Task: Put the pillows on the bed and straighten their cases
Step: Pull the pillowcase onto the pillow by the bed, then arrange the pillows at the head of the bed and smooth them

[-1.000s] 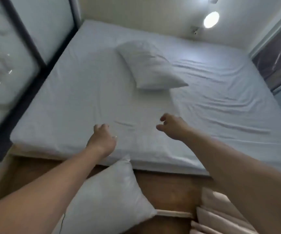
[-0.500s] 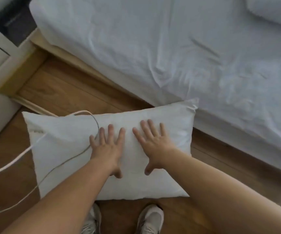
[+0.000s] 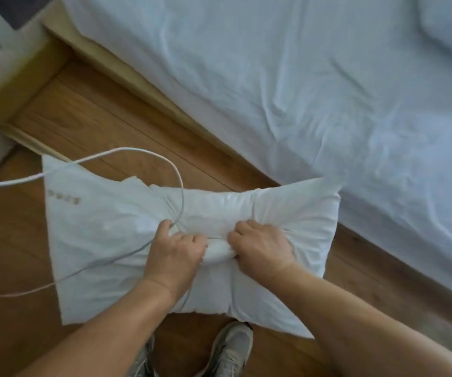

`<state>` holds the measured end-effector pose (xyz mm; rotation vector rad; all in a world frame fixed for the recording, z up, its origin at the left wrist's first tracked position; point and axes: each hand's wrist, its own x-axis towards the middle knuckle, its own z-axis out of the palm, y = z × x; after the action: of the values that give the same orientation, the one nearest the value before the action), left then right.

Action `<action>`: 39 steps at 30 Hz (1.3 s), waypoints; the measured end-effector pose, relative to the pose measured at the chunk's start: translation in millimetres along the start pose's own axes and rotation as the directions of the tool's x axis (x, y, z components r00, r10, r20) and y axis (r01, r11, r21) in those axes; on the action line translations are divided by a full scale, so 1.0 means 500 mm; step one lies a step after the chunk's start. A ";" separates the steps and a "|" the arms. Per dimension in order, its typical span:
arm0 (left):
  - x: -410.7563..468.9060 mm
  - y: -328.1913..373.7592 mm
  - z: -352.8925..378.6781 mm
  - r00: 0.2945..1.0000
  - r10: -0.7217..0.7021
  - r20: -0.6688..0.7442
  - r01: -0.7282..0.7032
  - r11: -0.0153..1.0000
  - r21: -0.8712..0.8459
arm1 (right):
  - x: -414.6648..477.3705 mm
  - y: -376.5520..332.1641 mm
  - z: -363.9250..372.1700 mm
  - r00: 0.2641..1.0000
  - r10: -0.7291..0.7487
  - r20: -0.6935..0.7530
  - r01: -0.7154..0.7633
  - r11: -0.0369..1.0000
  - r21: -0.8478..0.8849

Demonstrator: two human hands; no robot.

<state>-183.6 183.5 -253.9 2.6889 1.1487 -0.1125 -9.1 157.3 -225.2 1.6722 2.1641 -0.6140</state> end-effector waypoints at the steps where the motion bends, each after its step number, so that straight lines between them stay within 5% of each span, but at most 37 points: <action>1: -0.012 0.002 -0.059 1.000 -0.018 -0.017 0.018 1.000 -0.016 | -0.032 -0.011 -0.071 0.999 -0.039 -0.010 0.039 0.999 -0.018; 7: 0.125 0.052 -0.544 0.958 -0.012 -0.285 -0.028 0.991 -0.134 | -0.209 0.072 -0.591 0.951 -0.018 -0.310 -0.053 0.975 -0.218; 12: 0.417 0.149 -0.928 0.820 0.065 -0.569 -0.147 0.984 -0.100 | -0.312 0.311 -0.991 0.805 0.097 -0.585 -0.335 0.888 -0.313; 15: 0.585 0.200 -1.070 0.879 0.061 -0.472 -0.132 0.984 -0.119 | -0.324 0.464 -1.131 0.679 0.292 -0.674 -0.604 0.745 -0.285; 18: 0.682 0.196 -1.076 0.964 0.049 -0.260 -0.060 0.998 -0.031 | -0.291 0.595 -1.160 0.648 0.499 -0.575 -0.721 0.646 -0.250; 24: 0.828 0.074 -0.899 0.985 -0.087 0.149 0.069 0.990 0.122 | -0.132 0.778 -0.994 0.776 0.574 -0.261 -0.616 0.779 -0.119; 29: 0.991 0.054 -0.828 0.974 -0.109 0.198 0.096 0.993 0.075 | -0.039 0.889 -0.891 0.851 0.511 -0.120 -0.517 0.856 -0.020; 39: 1.237 0.087 -0.821 0.983 -0.041 0.177 0.069 0.985 -0.155 | 0.052 1.070 -0.943 0.824 0.558 -0.092 -0.555 0.830 0.058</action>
<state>270.3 683.0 58.2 2.4537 1.1276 -0.2470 500.8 542.3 92.4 2.2586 1.5894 -0.3885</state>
